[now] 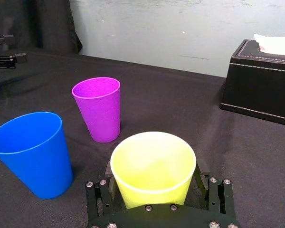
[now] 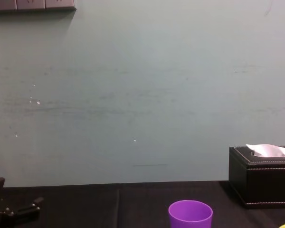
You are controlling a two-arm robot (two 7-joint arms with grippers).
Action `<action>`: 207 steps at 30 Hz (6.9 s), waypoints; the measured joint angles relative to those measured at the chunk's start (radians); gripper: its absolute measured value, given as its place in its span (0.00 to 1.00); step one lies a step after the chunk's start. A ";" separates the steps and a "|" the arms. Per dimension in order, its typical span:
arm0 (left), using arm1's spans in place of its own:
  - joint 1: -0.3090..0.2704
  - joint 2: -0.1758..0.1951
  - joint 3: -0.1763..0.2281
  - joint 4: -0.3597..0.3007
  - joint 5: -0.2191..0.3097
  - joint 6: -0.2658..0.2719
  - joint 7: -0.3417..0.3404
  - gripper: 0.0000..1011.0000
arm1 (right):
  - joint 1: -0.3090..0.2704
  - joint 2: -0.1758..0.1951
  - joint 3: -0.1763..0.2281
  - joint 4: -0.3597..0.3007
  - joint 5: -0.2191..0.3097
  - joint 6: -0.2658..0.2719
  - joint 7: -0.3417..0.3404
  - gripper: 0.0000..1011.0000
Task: Stack the three plastic cups sequentially using one hand.
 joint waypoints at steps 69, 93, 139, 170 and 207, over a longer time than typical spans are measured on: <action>0.000 0.000 0.000 0.000 0.000 0.000 0.000 1.00 | 0.007 -0.006 0.033 -0.062 -0.017 0.010 0.031 0.73; 0.000 0.000 0.000 0.000 0.000 0.000 0.000 1.00 | 0.289 -0.061 -0.045 0.041 0.055 0.107 0.099 0.73; 0.000 0.000 0.000 0.000 0.000 0.000 0.000 1.00 | 0.443 -0.093 -0.210 0.194 0.054 0.033 0.186 0.73; 0.000 0.000 0.000 0.000 0.000 0.000 0.000 1.00 | 0.492 -0.109 -0.259 0.284 0.026 -0.003 0.229 0.73; 0.000 0.000 0.000 0.000 0.000 0.000 0.000 1.00 | 0.494 -0.137 -0.269 0.343 -0.007 -0.032 0.225 0.73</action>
